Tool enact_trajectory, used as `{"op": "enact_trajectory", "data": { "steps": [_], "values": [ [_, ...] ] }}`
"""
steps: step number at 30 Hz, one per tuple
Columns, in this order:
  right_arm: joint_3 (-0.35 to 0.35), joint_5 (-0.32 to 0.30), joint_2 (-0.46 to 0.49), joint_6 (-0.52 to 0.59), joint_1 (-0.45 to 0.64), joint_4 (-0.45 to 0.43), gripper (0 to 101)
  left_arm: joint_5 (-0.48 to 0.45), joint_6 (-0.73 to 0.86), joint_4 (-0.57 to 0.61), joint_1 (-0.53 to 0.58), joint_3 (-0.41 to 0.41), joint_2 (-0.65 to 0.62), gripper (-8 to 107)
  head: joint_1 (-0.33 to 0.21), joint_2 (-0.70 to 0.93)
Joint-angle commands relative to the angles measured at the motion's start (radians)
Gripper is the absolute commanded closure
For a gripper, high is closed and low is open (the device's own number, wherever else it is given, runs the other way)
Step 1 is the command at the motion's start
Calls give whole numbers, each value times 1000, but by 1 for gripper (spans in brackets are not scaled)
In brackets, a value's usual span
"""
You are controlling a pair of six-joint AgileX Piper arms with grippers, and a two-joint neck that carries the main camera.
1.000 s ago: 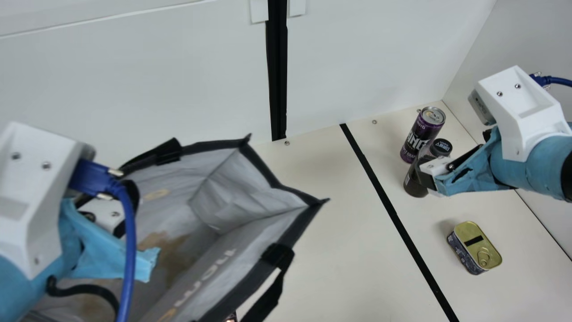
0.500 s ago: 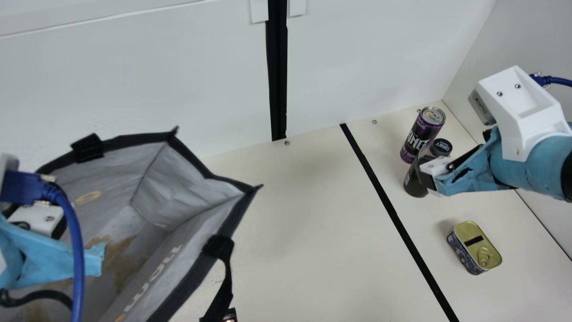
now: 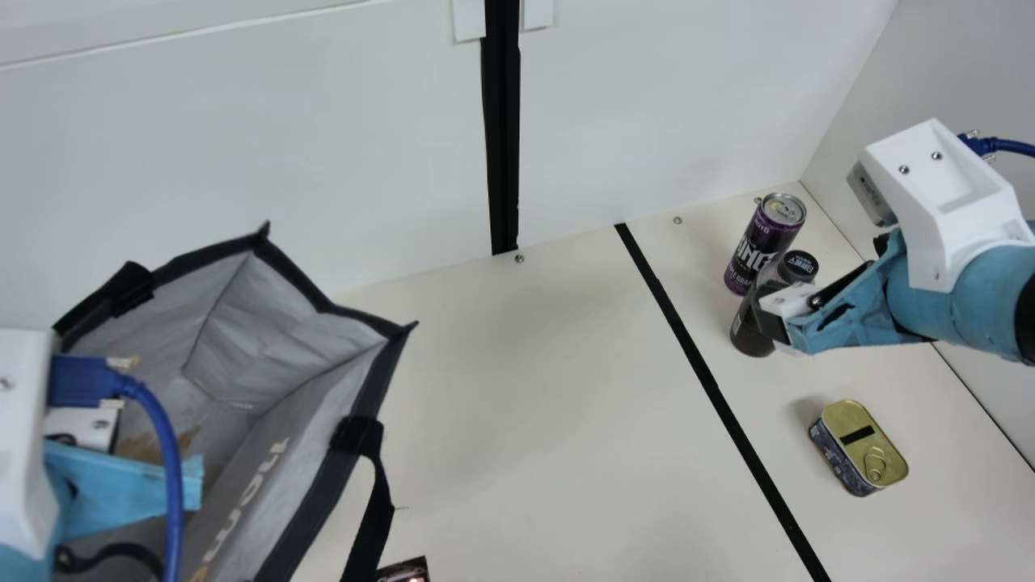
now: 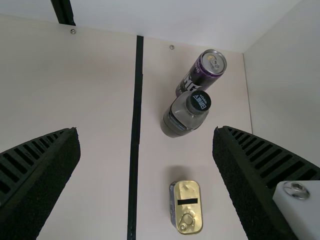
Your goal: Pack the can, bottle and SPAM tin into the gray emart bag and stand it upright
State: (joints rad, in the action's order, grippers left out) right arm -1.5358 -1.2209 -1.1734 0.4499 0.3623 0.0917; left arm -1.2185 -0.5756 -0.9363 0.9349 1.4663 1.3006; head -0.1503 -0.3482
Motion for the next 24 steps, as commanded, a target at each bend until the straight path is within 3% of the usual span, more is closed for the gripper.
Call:
{"op": "enact_trajectory", "data": {
  "steps": [1,24],
  "values": [
    [0,0,0,0,0,0,6,-1,-22,-4,14,-20,0,107,-24,-1],
    [0,0,0,0,0,0,6,-1,-154,98,151,-97,46,107,-24,-1]
  ]
}}
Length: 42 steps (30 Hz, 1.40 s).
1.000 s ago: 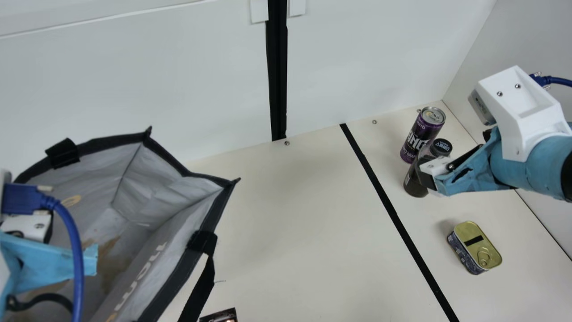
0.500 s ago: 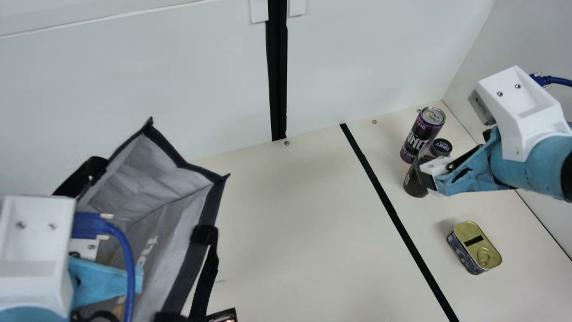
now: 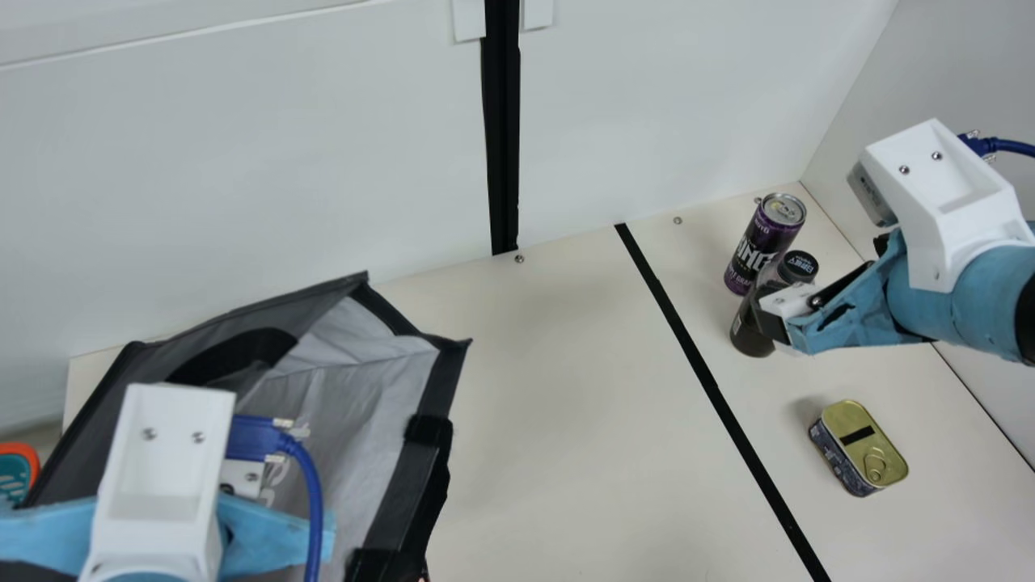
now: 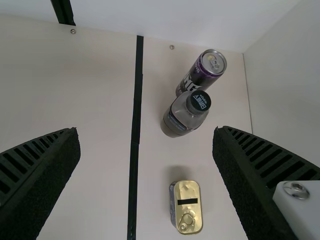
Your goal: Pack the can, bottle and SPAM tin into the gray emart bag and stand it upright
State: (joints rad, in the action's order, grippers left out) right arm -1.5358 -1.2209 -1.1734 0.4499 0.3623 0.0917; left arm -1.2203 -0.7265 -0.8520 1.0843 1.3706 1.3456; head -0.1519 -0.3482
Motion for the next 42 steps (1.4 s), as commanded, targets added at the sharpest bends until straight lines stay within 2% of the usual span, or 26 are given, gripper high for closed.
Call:
{"op": "enact_trajectory", "data": {
  "steps": [1,17,30,42],
  "values": [
    [0,0,0,0,0,0,6,0,-8,25,5,-1,3,107,-23,-1],
    [0,0,0,0,0,0,6,2,-63,196,29,12,17,107,-23,-1],
    [0,0,0,0,0,0,6,146,-46,430,-97,-26,17,107,-23,-1],
    [0,0,0,0,0,0,6,253,42,703,-217,-75,29,107,-23,-1]
  ]
}}
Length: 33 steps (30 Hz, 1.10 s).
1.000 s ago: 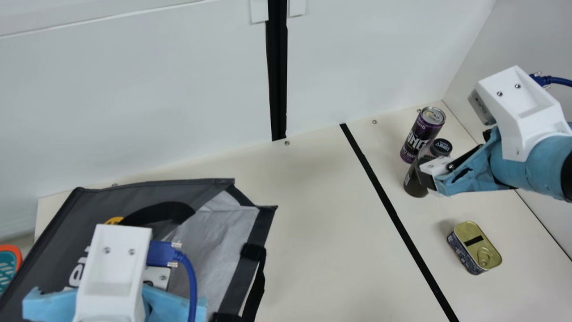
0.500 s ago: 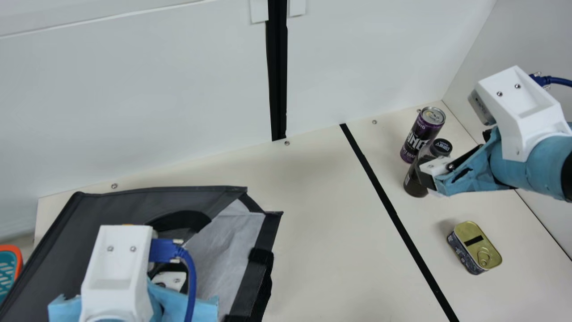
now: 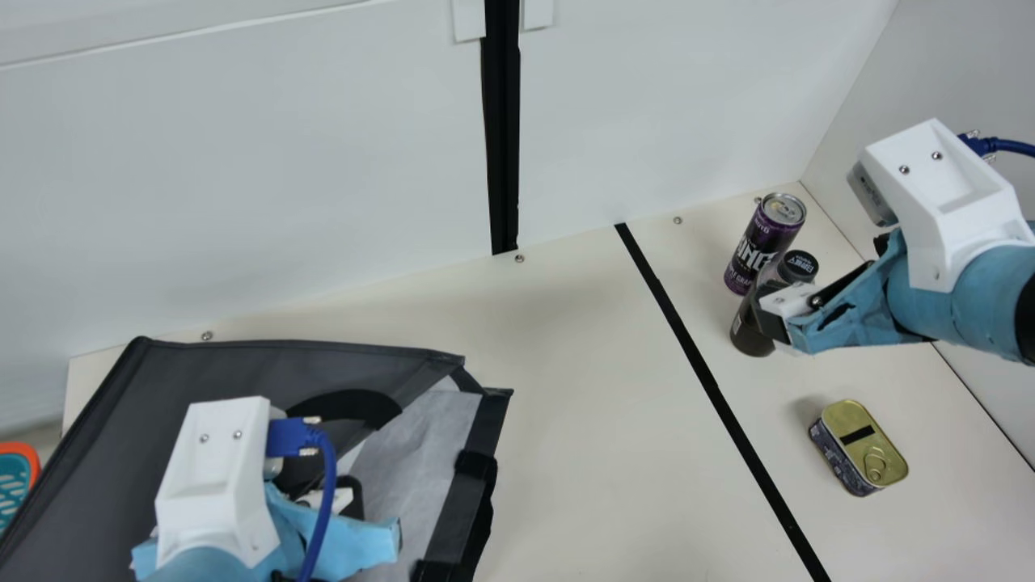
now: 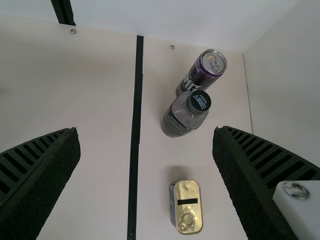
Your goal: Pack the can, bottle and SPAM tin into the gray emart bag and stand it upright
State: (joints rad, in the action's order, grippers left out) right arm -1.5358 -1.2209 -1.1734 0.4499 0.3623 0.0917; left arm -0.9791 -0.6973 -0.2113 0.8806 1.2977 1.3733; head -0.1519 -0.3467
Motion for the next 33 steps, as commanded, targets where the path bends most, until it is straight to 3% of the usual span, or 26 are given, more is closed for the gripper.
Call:
{"op": "enact_trajectory", "data": {
  "steps": [1,19,33],
  "values": [
    [0,0,0,0,0,0,6,20,23,87,-24,-4,3,107,-23,-2],
    [0,0,0,0,0,0,6,112,306,504,-217,-32,26,107,-23,-2],
    [0,0,0,0,0,0,6,103,520,698,-366,-19,49,107,-23,-2]
  ]
}}
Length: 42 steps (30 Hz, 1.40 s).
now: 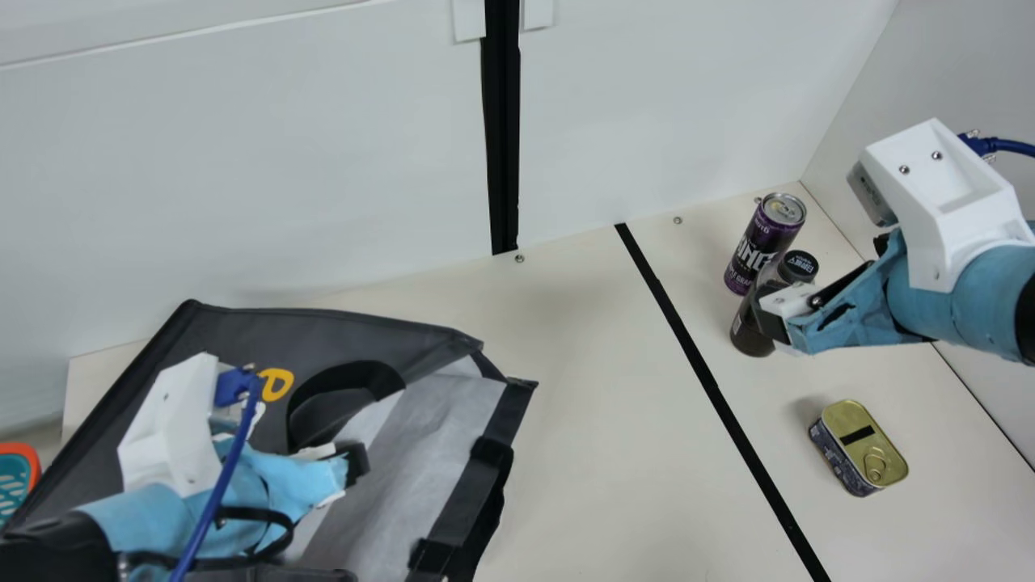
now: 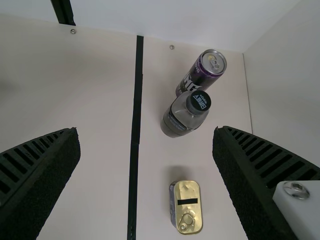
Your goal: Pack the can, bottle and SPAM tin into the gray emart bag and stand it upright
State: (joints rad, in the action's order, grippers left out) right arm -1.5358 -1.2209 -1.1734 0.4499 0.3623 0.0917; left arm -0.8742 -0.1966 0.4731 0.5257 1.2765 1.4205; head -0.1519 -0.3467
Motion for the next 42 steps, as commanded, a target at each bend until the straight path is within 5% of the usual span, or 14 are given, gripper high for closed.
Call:
{"op": "enact_trajectory", "data": {
  "steps": [1,21,42],
  "values": [
    [0,0,0,0,0,0,6,-3,31,23,-22,3,4,107,-23,-2],
    [0,0,0,0,0,0,6,-22,166,120,-167,21,28,107,-23,-2],
    [0,0,0,0,0,0,6,-29,185,131,-187,30,34,107,-23,-2]
  ]
}}
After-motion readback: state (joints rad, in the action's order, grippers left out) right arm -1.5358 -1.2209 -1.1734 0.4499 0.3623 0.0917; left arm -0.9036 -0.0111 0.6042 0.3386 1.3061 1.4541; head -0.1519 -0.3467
